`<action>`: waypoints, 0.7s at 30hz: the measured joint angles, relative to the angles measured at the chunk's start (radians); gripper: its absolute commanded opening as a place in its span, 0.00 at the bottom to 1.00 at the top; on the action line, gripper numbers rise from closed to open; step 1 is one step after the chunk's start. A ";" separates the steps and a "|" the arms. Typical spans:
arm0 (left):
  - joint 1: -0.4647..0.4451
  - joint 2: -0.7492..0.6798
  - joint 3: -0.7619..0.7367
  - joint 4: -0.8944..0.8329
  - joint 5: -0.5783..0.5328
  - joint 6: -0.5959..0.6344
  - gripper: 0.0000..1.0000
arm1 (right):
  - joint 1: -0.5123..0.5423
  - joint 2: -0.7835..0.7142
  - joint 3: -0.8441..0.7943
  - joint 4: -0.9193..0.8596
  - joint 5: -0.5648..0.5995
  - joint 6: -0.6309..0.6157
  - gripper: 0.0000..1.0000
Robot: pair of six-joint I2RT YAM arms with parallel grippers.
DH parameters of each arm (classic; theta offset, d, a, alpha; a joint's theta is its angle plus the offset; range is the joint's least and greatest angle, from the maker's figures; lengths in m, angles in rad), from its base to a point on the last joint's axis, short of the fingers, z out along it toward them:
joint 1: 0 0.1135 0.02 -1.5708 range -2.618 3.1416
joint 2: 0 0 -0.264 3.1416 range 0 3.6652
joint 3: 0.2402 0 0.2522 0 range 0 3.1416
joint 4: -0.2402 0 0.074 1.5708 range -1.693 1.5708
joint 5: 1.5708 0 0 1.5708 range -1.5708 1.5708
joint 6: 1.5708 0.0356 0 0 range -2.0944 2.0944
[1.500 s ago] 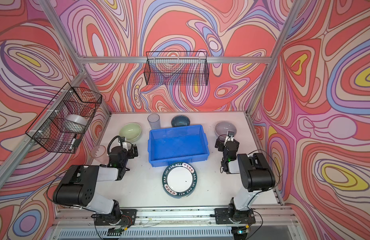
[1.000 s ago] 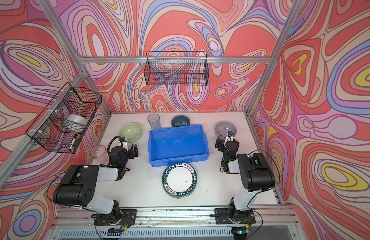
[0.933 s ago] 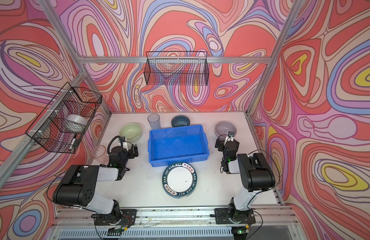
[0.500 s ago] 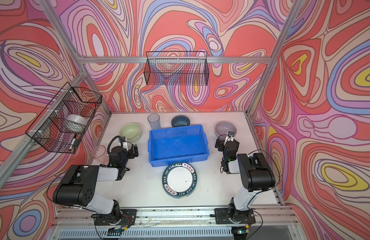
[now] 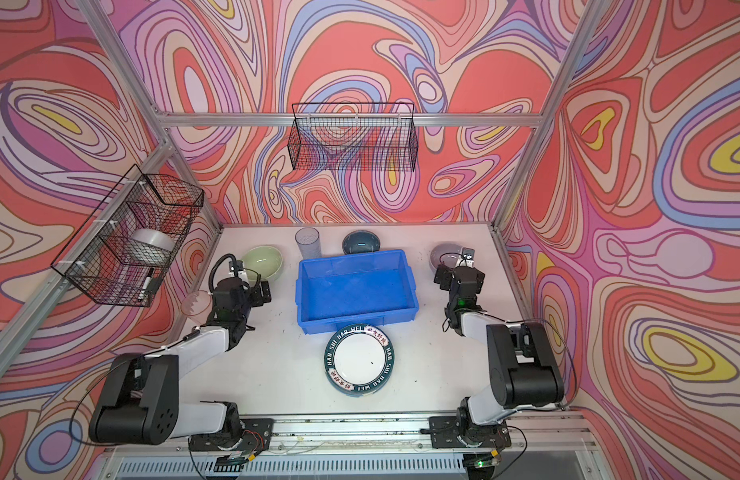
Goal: Place the mixed dishes into the plastic bin
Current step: 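Move both grippers toward the green-rimmed plate stack near the bin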
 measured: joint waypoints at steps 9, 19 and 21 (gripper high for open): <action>-0.070 -0.282 0.172 -0.494 -0.003 -0.153 0.94 | 0.000 -0.230 0.118 -0.425 -0.029 0.100 0.93; -0.134 -0.445 0.338 -1.001 0.247 -0.230 0.90 | 0.005 -0.426 0.098 -0.729 -0.238 0.236 0.86; -0.138 -0.463 0.340 -1.068 0.332 -0.243 0.87 | 0.008 -0.436 0.080 -0.763 -0.296 0.267 0.84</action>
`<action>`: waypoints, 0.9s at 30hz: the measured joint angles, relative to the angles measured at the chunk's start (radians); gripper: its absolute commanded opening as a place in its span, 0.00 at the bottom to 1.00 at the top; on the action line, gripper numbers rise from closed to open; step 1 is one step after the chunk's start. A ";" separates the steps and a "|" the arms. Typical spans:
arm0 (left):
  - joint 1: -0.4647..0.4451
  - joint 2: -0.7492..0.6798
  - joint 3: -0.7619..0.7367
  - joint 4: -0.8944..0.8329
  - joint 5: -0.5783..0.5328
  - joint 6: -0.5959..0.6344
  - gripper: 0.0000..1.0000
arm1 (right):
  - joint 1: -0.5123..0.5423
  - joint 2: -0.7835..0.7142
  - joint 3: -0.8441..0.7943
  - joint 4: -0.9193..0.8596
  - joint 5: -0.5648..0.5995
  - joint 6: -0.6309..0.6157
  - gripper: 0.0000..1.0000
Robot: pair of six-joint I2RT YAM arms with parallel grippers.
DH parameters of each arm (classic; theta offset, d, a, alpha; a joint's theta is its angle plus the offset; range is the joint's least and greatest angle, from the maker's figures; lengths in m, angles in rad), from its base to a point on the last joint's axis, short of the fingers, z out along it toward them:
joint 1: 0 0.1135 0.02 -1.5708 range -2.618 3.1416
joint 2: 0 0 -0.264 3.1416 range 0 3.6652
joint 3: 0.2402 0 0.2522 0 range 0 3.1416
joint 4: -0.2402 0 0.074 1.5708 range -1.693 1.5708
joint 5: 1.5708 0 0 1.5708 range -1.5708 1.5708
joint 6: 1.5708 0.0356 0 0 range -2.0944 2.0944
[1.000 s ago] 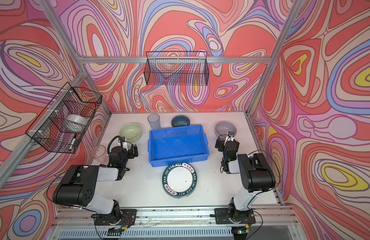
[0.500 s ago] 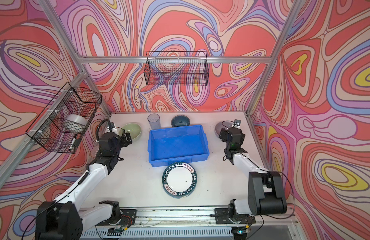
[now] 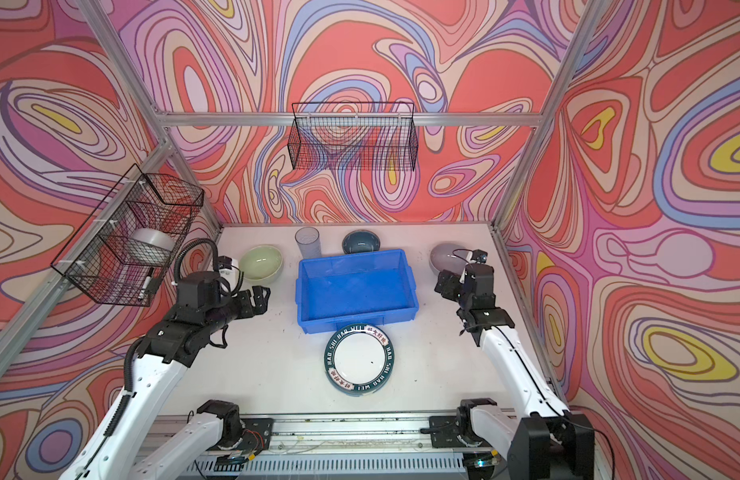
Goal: Place the mixed dishes into the plastic bin
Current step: 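Move both grippers toward the green-rimmed plate stack near the bin, then pinch the top green-rimmed plate edge with both grippers from opposite sides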
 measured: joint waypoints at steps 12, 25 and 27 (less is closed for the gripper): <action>-0.235 -0.082 -0.107 -0.188 0.185 -0.142 0.70 | 0.138 -0.118 -0.086 -0.171 -0.189 0.120 0.68; -0.449 0.120 -0.232 0.001 0.137 -0.233 0.55 | 0.263 -0.134 -0.185 -0.259 -0.261 0.167 0.43; -0.470 0.154 -0.232 0.045 0.131 -0.240 0.52 | 0.267 -0.113 -0.192 -0.253 -0.287 0.168 0.41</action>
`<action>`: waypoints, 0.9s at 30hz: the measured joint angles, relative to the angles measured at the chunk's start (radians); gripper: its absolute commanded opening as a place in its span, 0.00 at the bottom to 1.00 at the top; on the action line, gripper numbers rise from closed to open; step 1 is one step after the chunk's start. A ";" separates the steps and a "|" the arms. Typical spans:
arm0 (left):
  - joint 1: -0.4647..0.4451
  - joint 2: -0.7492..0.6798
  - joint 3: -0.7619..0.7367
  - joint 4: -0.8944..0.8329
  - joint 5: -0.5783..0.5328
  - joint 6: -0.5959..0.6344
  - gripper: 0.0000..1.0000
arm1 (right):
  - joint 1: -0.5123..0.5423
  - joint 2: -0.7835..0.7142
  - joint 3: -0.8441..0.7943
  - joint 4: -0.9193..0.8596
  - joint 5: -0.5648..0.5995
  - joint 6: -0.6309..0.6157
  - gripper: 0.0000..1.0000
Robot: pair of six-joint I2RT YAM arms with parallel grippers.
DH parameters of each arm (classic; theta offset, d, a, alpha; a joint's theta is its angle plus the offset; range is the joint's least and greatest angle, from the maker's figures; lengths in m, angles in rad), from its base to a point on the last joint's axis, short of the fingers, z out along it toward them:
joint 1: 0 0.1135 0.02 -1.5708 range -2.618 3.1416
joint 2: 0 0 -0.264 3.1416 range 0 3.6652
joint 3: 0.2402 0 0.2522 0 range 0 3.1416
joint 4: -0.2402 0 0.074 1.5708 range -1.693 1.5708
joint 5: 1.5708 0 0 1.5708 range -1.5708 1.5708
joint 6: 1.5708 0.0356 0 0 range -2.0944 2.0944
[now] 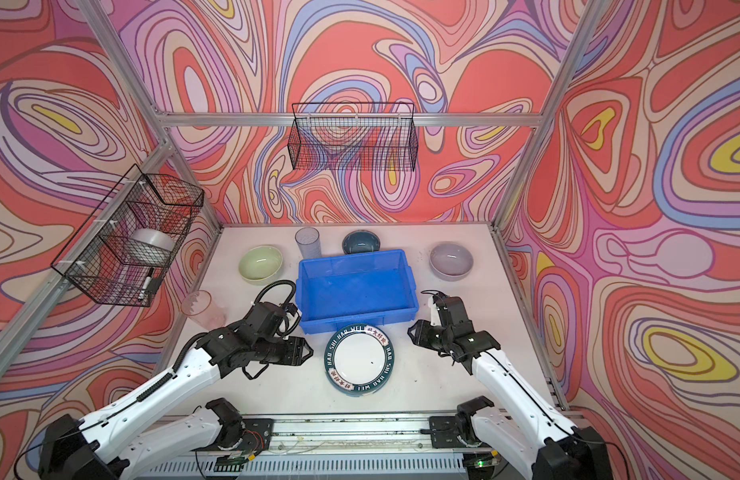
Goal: Place the mixed dishes into the plastic bin
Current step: 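Pinch the top green-rimmed plate edge with both grippers from opposite sides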
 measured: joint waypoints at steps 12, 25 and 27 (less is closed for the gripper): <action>-0.060 0.192 0.000 0.183 -0.016 -0.032 0.33 | 0.051 0.121 -0.019 0.074 -0.114 -0.001 0.36; -0.113 0.329 0.000 0.246 -0.030 -0.035 0.23 | 0.107 0.138 -0.047 0.130 -0.152 0.007 0.29; -0.119 0.331 0.000 0.249 -0.039 -0.036 0.22 | 0.111 0.147 -0.049 0.135 -0.152 0.007 0.28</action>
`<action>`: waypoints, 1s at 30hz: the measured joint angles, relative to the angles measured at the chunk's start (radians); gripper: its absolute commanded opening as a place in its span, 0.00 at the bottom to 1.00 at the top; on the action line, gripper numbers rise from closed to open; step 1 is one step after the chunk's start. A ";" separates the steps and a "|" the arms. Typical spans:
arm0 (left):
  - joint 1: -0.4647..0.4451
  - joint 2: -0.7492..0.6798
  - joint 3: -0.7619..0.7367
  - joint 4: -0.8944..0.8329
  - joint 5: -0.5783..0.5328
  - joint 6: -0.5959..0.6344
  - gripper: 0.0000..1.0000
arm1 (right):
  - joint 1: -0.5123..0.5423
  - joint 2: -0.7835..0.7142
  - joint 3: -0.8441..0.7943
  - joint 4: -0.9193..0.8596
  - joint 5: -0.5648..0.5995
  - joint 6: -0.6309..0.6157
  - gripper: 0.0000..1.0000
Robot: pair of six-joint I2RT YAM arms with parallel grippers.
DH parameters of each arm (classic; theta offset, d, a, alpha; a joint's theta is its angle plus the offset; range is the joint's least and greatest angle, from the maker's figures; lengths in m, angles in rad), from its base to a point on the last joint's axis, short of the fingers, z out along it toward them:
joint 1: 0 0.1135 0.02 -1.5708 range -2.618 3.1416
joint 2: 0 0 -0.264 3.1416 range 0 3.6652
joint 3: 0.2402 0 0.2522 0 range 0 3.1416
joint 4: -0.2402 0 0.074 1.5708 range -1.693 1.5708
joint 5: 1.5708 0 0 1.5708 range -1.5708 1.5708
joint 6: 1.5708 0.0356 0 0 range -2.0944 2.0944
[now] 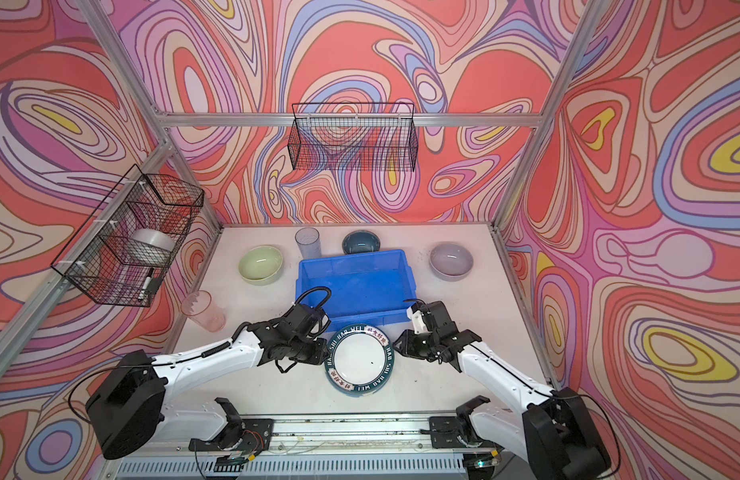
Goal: Place the mixed dishes into the plastic bin
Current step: 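Pinch the top green-rimmed plate edge with both grippers from opposite sides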
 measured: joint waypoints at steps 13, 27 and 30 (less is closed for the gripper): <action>-0.006 0.001 0.000 0.011 -0.022 -0.025 0.18 | 0.030 0.050 -0.002 0.018 -0.011 0.001 0.24; -0.007 0.001 0.000 0.018 -0.032 -0.032 0.17 | 0.036 0.050 0.000 0.011 -0.023 0.003 0.19; -0.007 0.001 0.000 0.019 -0.034 -0.032 0.16 | 0.036 0.050 0.003 0.006 -0.031 0.003 0.18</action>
